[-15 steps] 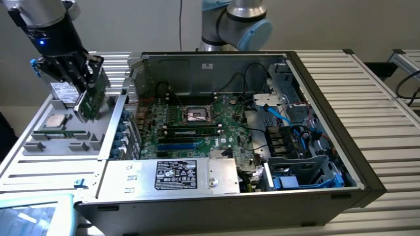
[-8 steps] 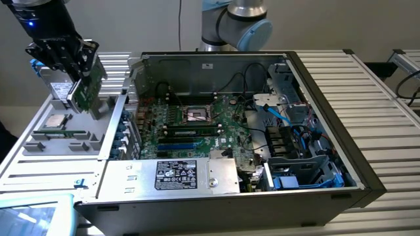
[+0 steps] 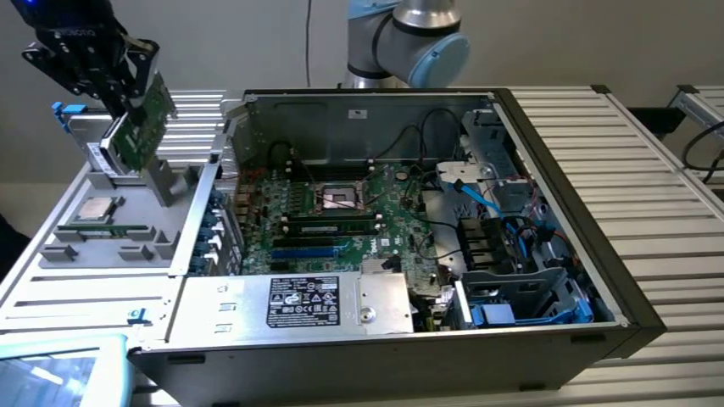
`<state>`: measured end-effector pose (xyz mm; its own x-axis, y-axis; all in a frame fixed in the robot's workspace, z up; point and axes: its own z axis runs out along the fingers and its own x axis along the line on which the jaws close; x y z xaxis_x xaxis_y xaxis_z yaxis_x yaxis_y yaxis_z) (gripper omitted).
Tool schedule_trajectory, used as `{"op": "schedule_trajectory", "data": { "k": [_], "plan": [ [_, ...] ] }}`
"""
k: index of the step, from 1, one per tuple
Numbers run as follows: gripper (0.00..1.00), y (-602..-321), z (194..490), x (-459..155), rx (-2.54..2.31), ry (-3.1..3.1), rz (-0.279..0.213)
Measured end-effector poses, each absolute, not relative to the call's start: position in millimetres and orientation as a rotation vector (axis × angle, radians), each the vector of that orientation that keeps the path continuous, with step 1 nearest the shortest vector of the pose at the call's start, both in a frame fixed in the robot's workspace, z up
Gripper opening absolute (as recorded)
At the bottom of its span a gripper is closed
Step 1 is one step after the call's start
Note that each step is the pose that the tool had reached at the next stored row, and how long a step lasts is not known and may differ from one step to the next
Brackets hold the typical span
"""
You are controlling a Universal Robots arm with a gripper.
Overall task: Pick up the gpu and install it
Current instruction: 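Pick up the gpu and move the gpu toward the slot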
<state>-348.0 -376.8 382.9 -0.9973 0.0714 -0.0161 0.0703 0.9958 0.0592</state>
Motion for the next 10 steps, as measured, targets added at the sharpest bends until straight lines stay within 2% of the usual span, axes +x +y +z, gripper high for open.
{"op": "schedule_trajectory", "data": {
  "k": [10],
  "plan": [
    [0.28,-375.8,427.7,-348.0,0.111,3.12,0.061]
  ]
}}
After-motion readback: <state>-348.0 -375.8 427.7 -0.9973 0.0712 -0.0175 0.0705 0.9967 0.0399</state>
